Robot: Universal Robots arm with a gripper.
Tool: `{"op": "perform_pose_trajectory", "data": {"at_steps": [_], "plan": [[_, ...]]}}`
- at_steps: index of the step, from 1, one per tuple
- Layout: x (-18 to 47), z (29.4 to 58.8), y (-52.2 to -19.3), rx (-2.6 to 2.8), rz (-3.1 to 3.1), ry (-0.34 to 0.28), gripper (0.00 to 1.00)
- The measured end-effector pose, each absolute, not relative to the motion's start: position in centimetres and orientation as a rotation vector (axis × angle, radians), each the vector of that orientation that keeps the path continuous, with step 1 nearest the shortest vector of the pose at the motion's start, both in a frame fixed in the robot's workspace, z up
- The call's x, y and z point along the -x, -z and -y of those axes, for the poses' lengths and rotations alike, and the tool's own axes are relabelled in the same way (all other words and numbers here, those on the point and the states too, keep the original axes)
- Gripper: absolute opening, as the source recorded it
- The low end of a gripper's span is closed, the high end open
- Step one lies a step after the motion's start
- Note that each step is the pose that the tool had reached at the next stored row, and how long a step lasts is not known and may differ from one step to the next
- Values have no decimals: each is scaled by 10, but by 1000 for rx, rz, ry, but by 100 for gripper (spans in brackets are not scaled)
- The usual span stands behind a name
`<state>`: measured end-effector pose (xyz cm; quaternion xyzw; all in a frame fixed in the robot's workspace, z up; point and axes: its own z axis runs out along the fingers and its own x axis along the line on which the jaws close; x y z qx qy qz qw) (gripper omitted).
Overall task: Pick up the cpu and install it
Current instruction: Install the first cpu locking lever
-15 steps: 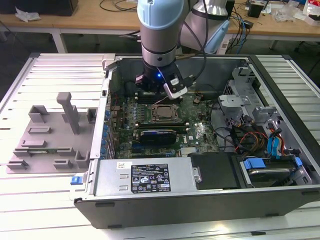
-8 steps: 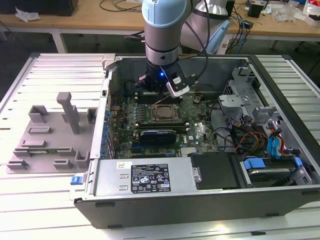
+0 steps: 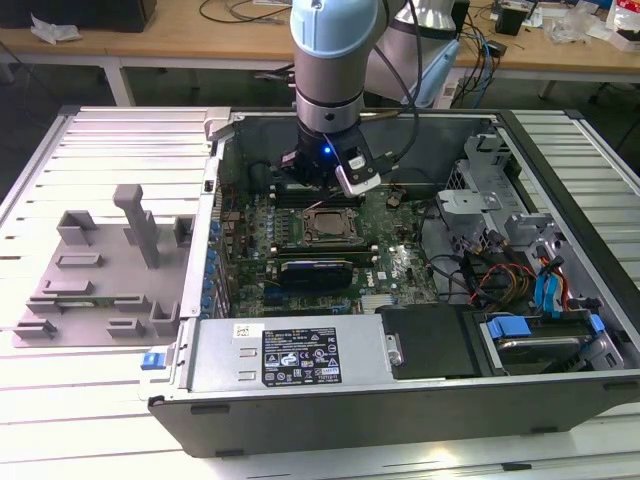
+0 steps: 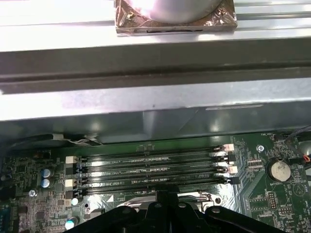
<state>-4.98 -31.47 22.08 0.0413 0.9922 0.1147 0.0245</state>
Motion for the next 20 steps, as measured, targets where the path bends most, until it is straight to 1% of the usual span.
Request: {"op": "perform_pose_trajectory", "data": {"at_steps": [3, 7, 14, 20], "plan": [[50, 315, -220, -133, -3069, -353, 11], [48, 311, -215, -173, -3070, -293, 11], [43, 300, -212, -220, -3072, -224, 11], [42, 295, -210, -282, -3065, -206, 11]]}}
